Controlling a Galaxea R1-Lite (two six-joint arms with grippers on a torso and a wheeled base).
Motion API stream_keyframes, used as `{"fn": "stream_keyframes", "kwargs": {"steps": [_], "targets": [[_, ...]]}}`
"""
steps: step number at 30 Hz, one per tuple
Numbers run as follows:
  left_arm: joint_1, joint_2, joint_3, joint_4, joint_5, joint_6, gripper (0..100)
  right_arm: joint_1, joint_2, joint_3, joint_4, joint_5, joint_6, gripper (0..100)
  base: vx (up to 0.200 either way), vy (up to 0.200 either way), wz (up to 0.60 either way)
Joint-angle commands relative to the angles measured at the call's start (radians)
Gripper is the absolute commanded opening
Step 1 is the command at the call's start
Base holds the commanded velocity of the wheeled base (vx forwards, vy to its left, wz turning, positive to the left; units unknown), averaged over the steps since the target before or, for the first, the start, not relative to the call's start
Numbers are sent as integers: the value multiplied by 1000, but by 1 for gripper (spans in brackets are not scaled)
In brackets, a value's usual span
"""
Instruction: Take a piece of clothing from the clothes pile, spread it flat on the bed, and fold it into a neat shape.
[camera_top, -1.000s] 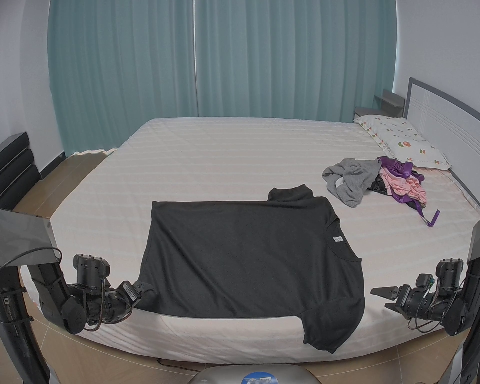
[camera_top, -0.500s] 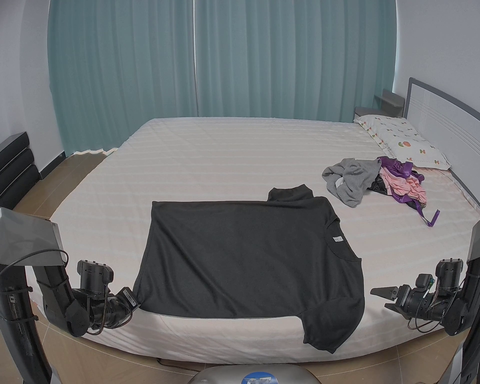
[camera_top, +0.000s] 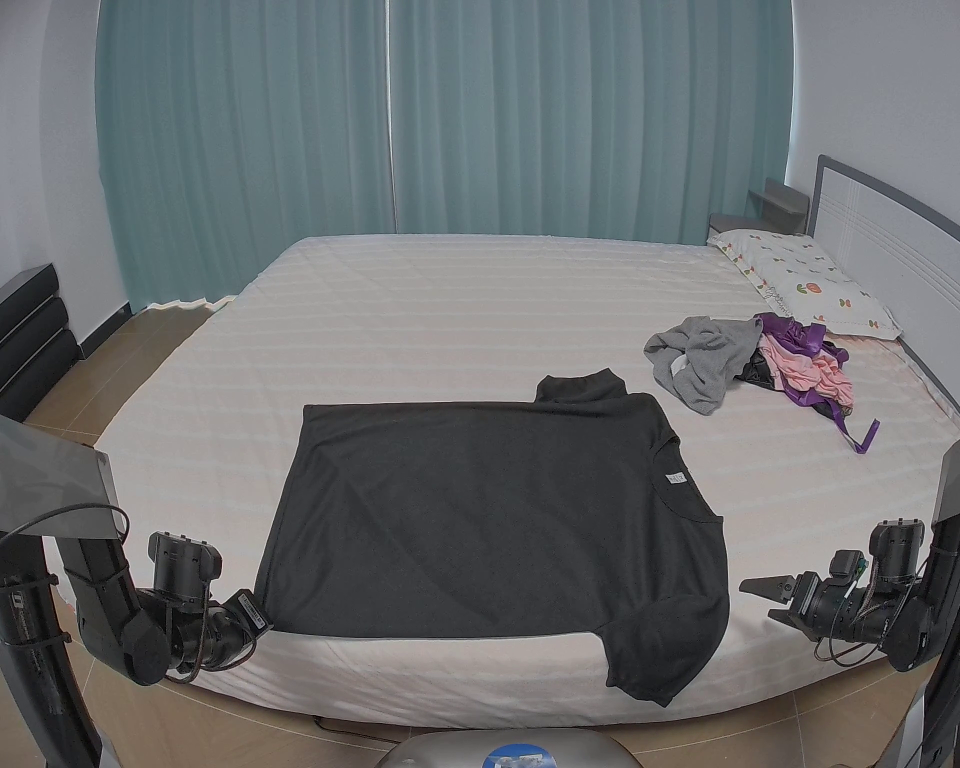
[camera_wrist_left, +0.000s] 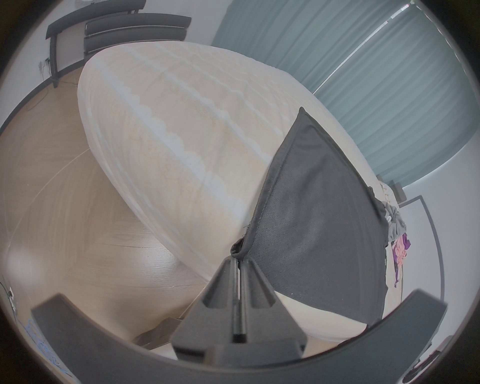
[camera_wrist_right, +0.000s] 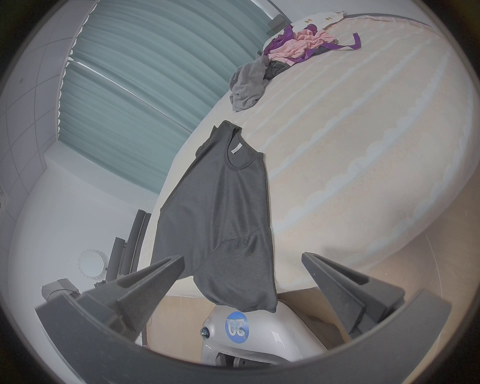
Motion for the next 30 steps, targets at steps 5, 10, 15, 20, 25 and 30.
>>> {"fn": "stream_keyframes", "kwargs": {"steps": [5,10,15,20,25,30], "targets": [[1,-8,18,4,4,15,0,4,31,18,-2,1,-6,100,0,0,0],[11,-7,29,9,4,44,0,29,78,18,-46,-1,-1,100,0,0,0],[17,-2,29,4,4,44,0,30,160,15,-144,-10,-1,100,0,0,0],[17,4,29,-2,2,44,0,39,147,-8,-141,-16,0,100,0,0,0],[14,2,30,-4,-7,39,0,72,155,-84,-141,-78,-1,100,0,0,0],[15,1,30,-5,-8,36,0,122,167,-157,-140,-95,-1,100,0,0,0]]}}
